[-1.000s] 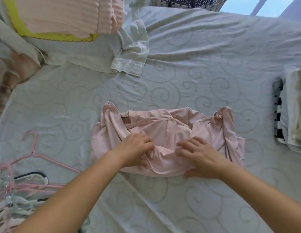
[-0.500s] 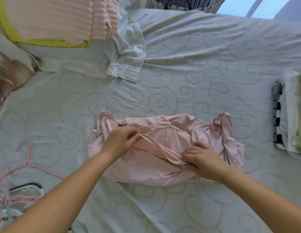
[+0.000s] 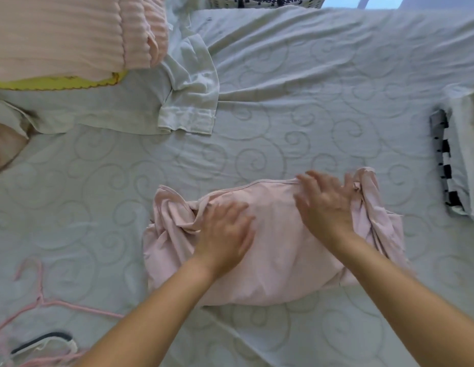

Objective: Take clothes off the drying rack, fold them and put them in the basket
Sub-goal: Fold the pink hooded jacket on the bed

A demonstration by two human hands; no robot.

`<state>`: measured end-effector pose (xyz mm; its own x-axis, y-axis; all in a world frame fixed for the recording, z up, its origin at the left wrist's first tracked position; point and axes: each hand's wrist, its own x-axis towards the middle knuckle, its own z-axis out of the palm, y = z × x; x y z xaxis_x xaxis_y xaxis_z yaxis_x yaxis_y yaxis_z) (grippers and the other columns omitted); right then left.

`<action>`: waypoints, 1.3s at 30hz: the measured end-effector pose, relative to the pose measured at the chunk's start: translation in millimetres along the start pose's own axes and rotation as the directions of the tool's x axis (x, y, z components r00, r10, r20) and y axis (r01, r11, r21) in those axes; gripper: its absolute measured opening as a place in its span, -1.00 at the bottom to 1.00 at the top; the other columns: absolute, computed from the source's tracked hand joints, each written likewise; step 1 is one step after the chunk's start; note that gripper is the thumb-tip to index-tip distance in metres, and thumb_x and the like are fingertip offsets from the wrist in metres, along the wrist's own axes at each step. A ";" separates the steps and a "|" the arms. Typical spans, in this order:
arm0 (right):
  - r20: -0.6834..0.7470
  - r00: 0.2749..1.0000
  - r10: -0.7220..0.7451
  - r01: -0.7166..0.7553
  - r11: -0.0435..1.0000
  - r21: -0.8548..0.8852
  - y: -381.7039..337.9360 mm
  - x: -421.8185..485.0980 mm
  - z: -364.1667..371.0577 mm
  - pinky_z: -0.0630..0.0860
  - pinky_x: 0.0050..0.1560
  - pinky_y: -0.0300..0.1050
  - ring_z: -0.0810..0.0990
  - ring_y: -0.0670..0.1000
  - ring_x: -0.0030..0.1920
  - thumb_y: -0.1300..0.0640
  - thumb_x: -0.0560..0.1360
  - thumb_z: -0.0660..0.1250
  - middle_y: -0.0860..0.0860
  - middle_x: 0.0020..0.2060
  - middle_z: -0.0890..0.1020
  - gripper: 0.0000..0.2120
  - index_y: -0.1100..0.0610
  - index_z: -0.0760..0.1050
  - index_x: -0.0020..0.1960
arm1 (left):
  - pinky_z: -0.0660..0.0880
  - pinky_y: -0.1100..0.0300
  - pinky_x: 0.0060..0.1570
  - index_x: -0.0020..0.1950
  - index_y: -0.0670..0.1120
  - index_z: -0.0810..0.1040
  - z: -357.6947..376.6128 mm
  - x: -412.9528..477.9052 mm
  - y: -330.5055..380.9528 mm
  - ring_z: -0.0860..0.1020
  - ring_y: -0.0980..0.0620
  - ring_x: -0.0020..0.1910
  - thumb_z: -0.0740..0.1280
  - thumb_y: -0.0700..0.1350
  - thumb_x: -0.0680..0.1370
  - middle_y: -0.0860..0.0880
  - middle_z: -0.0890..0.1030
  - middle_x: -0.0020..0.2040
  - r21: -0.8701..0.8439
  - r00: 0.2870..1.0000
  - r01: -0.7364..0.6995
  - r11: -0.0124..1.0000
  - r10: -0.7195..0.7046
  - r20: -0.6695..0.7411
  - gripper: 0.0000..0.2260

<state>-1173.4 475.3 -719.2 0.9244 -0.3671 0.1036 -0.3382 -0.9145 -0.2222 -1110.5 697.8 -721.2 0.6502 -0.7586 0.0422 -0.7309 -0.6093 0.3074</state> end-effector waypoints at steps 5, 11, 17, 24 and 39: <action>0.264 0.932 -0.250 0.240 0.968 0.067 -29.7 -71.8 13.3 0.16 0.36 0.31 0.45 0.21 0.32 -0.18 0.54 0.11 0.10 0.34 0.49 -0.55 -0.02 0.47 0.33 | 0.13 -0.12 0.33 0.37 0.12 0.46 23.7 -36.9 -21.0 0.39 -0.15 0.39 0.10 0.21 0.46 -0.09 0.43 0.41 0.221 0.908 0.182 0.958 -0.250 0.337 -0.49; 0.579 0.814 -0.049 0.134 0.985 -0.105 -42.5 -80.7 28.8 0.06 0.36 0.24 0.41 0.22 0.38 -0.32 0.56 -0.23 0.07 0.37 0.46 -0.34 -0.05 0.39 0.41 | 0.15 -0.14 0.41 0.40 -0.05 0.43 3.1 -68.4 -34.4 0.26 -0.21 0.46 0.06 0.17 0.51 -0.17 0.34 0.45 -0.031 0.772 0.632 0.774 -0.627 0.104 -0.46; 0.534 0.845 0.031 -0.002 0.998 -0.055 -63.5 -73.4 22.2 -0.32 0.42 0.07 0.28 0.12 0.47 -0.36 0.52 -0.35 0.02 0.44 0.37 -0.26 -0.09 0.30 0.47 | 0.39 -0.02 0.10 0.36 0.01 0.42 -12.8 -99.9 -71.4 0.47 -0.22 0.16 0.38 0.04 0.49 -0.13 0.56 0.20 -0.117 0.446 0.894 0.433 -0.885 0.131 -0.54; 0.557 0.829 0.047 0.027 0.992 -0.123 -60.9 -64.8 22.6 -0.34 0.43 0.14 -0.02 0.00 0.55 -0.36 0.38 -0.39 -0.11 0.55 0.07 -0.20 -0.14 0.03 0.55 | 0.31 0.03 -0.27 -0.20 -0.26 0.45 -23.8 -119.4 -101.2 0.48 -0.25 -0.22 0.25 -0.13 0.58 -0.22 0.51 -0.26 -0.385 0.241 0.897 0.216 -0.971 0.016 -0.76; 0.261 0.956 0.136 -0.222 0.915 0.336 -91.1 -10.3 25.1 0.02 0.49 0.15 0.23 0.05 0.48 -0.25 0.51 -0.05 0.04 0.45 0.35 -0.34 0.09 0.24 0.49 | 0.40 0.11 -0.30 -0.19 -0.21 0.52 -35.7 -92.2 -72.0 0.49 -0.08 -0.33 0.34 0.05 0.20 -0.12 0.53 -0.35 -0.539 0.204 0.839 -0.072 -0.877 0.435 -0.63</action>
<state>-1147.6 566.7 -724.4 0.8836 -0.4305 -0.1841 -0.4552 -0.6982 -0.5525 -1110.4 819.8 -713.2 0.6834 0.2796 -0.6744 0.7102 -0.4686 0.5254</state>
